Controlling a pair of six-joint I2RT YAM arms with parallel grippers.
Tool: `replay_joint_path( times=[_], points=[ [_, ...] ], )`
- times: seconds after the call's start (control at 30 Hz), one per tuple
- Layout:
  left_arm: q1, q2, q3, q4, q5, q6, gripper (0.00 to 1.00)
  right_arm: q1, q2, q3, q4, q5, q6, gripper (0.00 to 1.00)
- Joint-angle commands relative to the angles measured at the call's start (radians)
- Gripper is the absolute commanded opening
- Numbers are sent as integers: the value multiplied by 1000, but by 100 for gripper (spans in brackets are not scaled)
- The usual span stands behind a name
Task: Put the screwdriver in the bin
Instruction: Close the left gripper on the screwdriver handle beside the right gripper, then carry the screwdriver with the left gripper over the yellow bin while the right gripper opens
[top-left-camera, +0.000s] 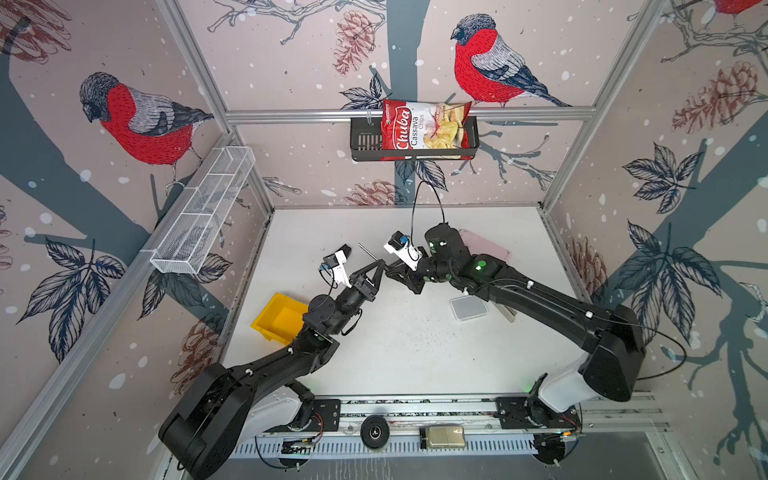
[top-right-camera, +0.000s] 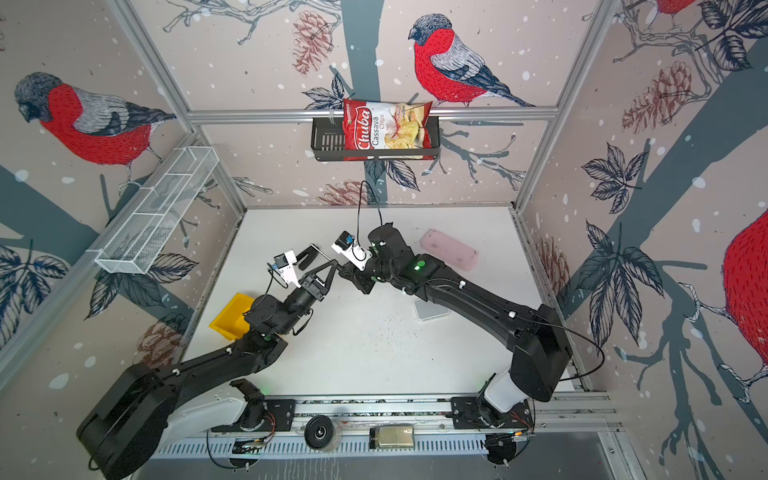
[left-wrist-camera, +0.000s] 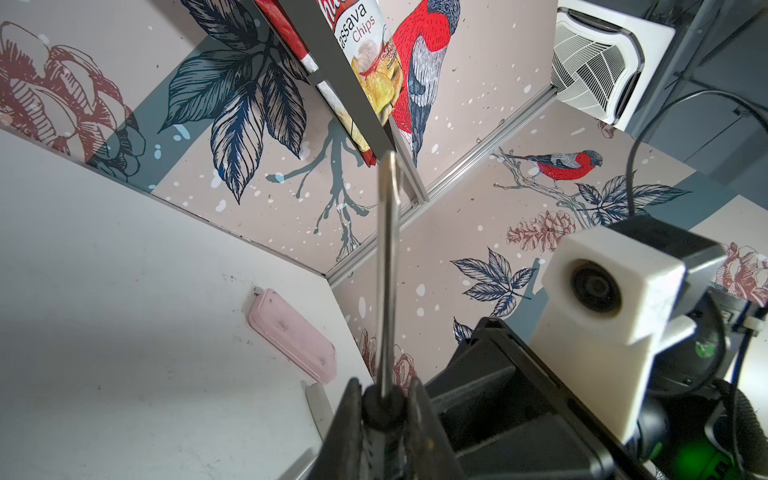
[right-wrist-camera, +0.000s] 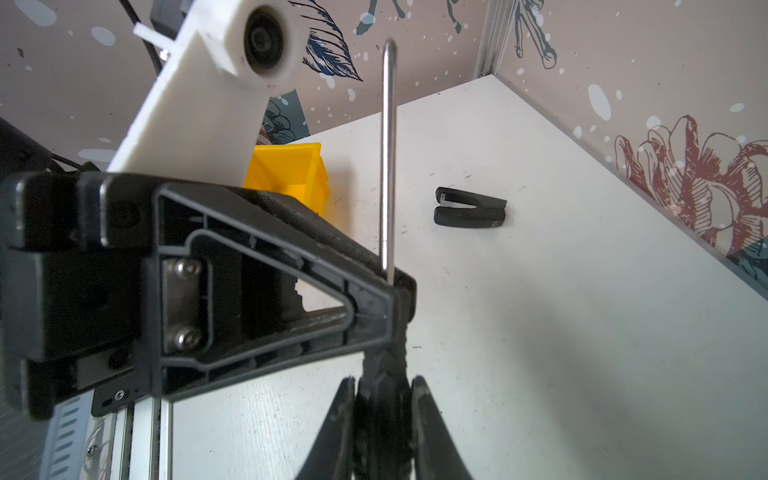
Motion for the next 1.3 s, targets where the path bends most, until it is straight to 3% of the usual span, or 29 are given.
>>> replay_joint_path(
  times=[0.0,0.07,0.13,0.2,0.33,0.43,0.5,0.7,0.8,1.27],
  points=[
    [1,4,9,29,11,-3,19,6,-2,9,2,-28,-17,0],
    [1,5,10,20,5,-6,28,5,-1,8,2,-24,-16,0],
    [2,3,10,15,2,-6,29,6,-2,8,4,-20,-18,0],
    [2,2,11,17,3,-6,17,6,-2,8,6,-19,-16,0],
    [4,2,12,17,7,-6,0,6,1,8,5,-20,-16,0],
    [3,0,11,12,2,-6,0,6,0,8,5,-14,-16,1],
    [5,-7,10,1,-4,-8,0,5,-2,8,9,-7,-17,15],
    [19,-84,6,-120,-60,1,0,6,-15,15,18,11,-31,79],
    [53,-150,7,-234,-78,1,0,13,-20,19,18,8,-35,98],
    [292,-452,79,-1010,-159,6,0,126,37,86,33,3,-77,100]
  ],
)
